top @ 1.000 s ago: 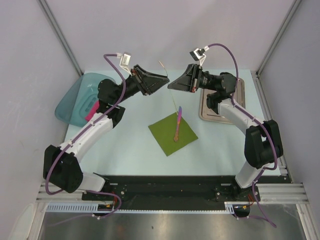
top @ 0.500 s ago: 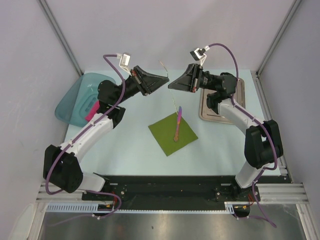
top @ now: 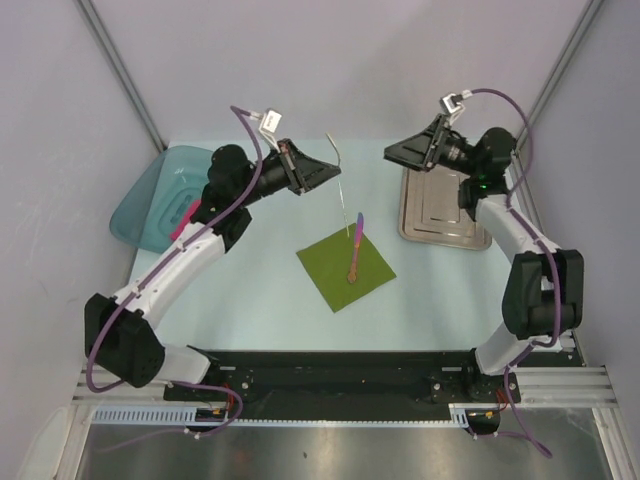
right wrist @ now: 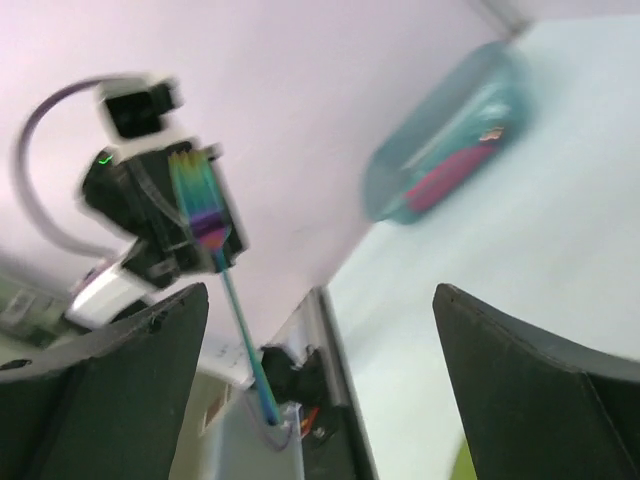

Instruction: Place the utensils on the paper napkin and roll it up

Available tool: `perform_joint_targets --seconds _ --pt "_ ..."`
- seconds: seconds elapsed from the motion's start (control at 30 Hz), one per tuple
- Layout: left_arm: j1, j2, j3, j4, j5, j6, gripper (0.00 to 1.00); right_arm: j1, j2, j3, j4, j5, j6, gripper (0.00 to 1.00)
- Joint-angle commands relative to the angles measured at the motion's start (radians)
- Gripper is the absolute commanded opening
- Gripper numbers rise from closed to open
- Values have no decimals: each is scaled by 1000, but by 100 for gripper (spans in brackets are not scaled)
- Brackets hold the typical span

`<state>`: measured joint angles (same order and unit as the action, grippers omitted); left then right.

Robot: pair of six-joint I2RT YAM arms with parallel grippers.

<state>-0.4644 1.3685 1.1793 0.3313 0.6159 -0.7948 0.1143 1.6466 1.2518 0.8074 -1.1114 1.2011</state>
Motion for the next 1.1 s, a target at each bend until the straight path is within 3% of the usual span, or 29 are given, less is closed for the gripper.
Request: perform_joint_targets --seconds 0.0,0.07,0.17,0.33,0.43,0.6,0.7,0.8,1.07 --pt "-46 85 147 -446 -222 178 0 -103 -116 61 -717 100 -628 100" --pt "-74 147 244 -627 -252 239 0 -107 -128 137 -1036 257 -826 100" --pt "-108 243 282 -704 -330 267 0 -108 -140 176 -1215 492 -1050 100" --pt "-160 363 313 -722 -473 347 0 -107 -202 115 -1226 769 -1198 100" --pt "-168 458 355 -745 -499 387 0 -107 -243 66 -1186 823 -1232 100" --pt "-174 586 431 -790 -535 417 0 -134 -231 81 -1205 825 -1195 100" --pt "-175 626 447 -776 -542 416 0 -156 -219 93 -1228 636 -1198 100" --pt "-175 652 476 -775 -545 410 0 -156 -212 92 -1223 570 -1193 100" --pt "-175 725 569 -813 -551 394 2 -157 -202 84 -1220 550 -1186 100"
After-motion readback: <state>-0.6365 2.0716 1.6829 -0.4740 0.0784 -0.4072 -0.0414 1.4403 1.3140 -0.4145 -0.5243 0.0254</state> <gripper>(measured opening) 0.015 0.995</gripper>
